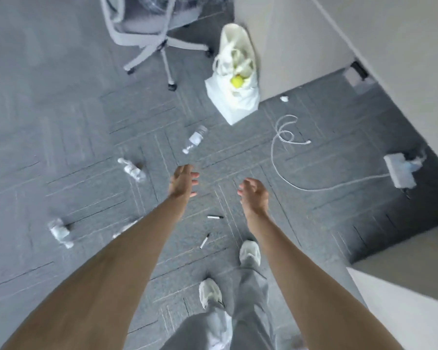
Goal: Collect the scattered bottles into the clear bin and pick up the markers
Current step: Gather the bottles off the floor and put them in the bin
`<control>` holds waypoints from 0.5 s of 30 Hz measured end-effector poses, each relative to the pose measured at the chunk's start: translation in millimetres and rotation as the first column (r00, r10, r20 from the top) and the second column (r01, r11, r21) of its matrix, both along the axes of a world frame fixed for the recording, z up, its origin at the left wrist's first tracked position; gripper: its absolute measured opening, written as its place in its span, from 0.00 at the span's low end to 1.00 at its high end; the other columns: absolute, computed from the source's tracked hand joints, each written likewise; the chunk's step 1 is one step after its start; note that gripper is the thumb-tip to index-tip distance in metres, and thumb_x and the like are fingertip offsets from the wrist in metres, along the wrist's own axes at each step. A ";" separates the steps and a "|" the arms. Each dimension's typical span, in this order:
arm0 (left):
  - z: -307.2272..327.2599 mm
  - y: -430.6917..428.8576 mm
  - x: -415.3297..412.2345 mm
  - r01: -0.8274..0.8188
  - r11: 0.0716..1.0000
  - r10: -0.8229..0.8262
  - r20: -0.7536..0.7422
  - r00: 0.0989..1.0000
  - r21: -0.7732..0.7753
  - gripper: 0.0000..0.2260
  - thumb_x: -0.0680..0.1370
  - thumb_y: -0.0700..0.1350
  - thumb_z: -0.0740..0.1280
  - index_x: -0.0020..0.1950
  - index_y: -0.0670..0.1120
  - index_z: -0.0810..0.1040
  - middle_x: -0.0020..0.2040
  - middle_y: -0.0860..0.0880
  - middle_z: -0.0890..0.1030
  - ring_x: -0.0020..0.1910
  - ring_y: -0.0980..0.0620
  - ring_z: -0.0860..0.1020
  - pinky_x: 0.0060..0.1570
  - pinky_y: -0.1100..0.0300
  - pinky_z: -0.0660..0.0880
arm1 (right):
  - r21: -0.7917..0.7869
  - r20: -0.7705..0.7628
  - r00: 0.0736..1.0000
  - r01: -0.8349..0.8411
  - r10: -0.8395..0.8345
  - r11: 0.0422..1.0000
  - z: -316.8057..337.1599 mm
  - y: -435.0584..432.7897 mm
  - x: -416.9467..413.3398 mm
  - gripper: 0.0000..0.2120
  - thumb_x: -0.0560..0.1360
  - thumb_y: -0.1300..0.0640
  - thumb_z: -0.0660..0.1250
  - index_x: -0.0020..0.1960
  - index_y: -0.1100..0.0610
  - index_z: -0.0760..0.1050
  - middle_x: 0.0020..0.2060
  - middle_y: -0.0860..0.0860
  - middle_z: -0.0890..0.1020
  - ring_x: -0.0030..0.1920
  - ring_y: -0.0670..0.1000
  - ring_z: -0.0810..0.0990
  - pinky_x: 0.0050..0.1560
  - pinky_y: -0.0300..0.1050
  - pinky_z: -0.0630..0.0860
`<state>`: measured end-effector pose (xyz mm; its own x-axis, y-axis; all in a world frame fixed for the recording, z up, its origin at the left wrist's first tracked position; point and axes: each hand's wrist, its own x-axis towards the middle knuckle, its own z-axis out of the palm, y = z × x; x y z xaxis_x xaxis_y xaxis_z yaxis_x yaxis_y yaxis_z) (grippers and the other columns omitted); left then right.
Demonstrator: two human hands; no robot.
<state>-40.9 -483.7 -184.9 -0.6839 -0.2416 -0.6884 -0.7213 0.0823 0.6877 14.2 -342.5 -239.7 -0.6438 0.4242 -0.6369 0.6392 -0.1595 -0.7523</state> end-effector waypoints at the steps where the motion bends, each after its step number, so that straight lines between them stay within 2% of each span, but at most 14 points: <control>1: -2.8 -6.5 -11.4 -0.038 0.999 0.037 -0.004 0.999 -0.014 0.17 0.83 0.45 0.53 0.67 0.40 0.71 0.55 0.43 0.77 0.54 0.47 0.75 0.52 0.51 0.71 | 0.001 0.009 0.999 -0.037 0.037 0.999 -7.6 -4.4 -19.1 0.17 0.72 0.49 0.63 0.57 0.54 0.79 0.53 0.56 0.84 0.55 0.57 0.83 0.60 0.61 0.78; 5: -23.8 -26.9 -50.9 -0.086 0.996 0.086 -0.007 0.996 -0.026 0.17 0.84 0.47 0.53 0.67 0.41 0.72 0.59 0.42 0.78 0.55 0.46 0.76 0.52 0.50 0.73 | -0.011 0.020 0.981 -0.195 0.195 0.981 -24.9 -21.1 -82.9 0.14 0.79 0.53 0.63 0.62 0.56 0.77 0.57 0.55 0.83 0.58 0.55 0.82 0.62 0.57 0.77; 10: -56.3 -61.5 -93.0 -0.170 0.985 0.171 0.032 0.985 -0.028 0.17 0.84 0.48 0.53 0.68 0.42 0.71 0.61 0.41 0.77 0.56 0.45 0.75 0.54 0.47 0.72 | 0.025 0.042 0.949 -0.314 0.313 0.949 -54.1 -47.3 -148.4 0.14 0.80 0.54 0.63 0.62 0.58 0.77 0.58 0.57 0.83 0.58 0.56 0.82 0.61 0.59 0.77; 15: -97.4 -106.9 -142.2 -0.253 0.967 0.253 0.084 0.964 -0.008 0.18 0.83 0.48 0.55 0.69 0.40 0.69 0.63 0.40 0.77 0.63 0.40 0.74 0.58 0.44 0.70 | 0.080 0.077 0.914 -0.404 0.398 0.911 -81.1 -79.8 -213.7 0.13 0.80 0.53 0.62 0.62 0.56 0.77 0.58 0.55 0.83 0.58 0.56 0.82 0.61 0.57 0.78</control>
